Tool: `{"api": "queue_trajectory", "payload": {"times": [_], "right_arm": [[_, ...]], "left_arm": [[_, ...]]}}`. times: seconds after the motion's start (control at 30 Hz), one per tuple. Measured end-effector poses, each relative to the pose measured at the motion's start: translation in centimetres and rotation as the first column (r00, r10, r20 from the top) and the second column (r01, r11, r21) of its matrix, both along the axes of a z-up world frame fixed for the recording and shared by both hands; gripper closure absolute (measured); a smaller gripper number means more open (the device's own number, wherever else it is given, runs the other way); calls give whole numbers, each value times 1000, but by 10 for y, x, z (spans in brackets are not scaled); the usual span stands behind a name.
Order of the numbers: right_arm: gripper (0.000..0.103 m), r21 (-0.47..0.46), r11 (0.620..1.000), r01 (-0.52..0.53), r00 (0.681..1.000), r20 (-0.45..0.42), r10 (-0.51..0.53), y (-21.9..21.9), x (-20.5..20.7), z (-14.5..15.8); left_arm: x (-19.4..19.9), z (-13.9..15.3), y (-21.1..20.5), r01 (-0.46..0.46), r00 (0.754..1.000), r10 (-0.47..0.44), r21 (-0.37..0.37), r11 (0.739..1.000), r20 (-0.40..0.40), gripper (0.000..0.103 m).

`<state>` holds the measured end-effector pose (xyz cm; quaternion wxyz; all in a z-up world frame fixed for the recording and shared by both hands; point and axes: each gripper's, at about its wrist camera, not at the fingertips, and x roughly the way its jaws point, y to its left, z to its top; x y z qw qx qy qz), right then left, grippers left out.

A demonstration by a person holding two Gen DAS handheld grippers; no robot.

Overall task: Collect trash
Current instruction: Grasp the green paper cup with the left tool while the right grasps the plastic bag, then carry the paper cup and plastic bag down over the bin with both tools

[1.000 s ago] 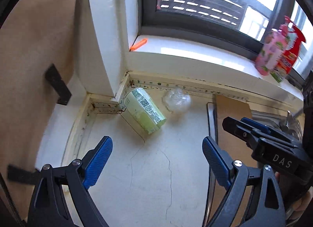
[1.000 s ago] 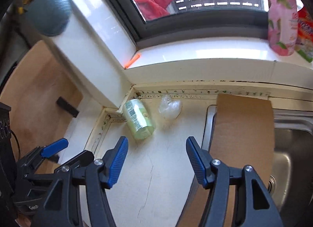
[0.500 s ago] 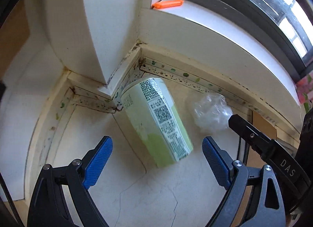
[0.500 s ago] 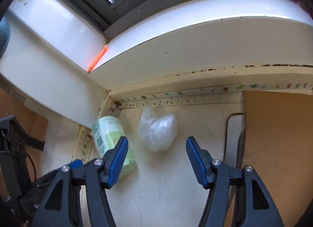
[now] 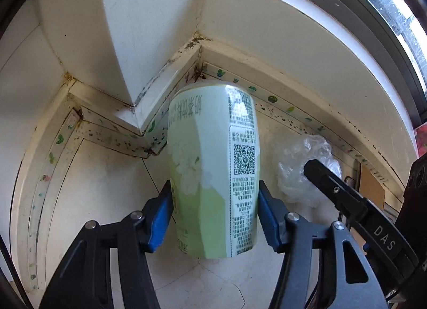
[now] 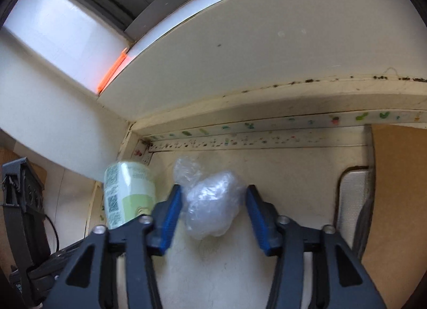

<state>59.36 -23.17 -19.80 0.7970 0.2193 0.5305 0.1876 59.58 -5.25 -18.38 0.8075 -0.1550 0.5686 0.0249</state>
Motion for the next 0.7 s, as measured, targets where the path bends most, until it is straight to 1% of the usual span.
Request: {"api": "queue_trajectory", "payload": {"times": [0.07,0.13,0.2,0.3,0.4,0.5,0.7], "right_arm": [[63,-4,1000,-11,1000,3,11,0,-4,0],[65,-9,1000,-13,1000,-2,13,-1,-9,0],[66,-11,1000,-11,1000,-3,11,-4,-14,1],[66,-16,1000,-15,1000,8,16,-2,-26,10],[67,-12,1000,-18,1000,21,18,1,-41,22],[67,-5,1000,-21,999,39,21,0,-62,40],[67,-6,1000,-21,997,74,22,-1,-111,78]], "left_arm": [[-5,2,-2,6,1000,-6,12,1000,16,48],[-19,9,0,14,999,-15,40,999,29,49],[-28,19,-7,27,999,-29,66,997,40,50],[-40,35,-10,46,997,-51,84,995,63,51],[-59,53,-16,61,994,-70,94,994,87,51],[-76,72,-18,77,990,-89,104,992,111,51],[-131,112,-16,131,976,-148,112,985,160,51]]}}
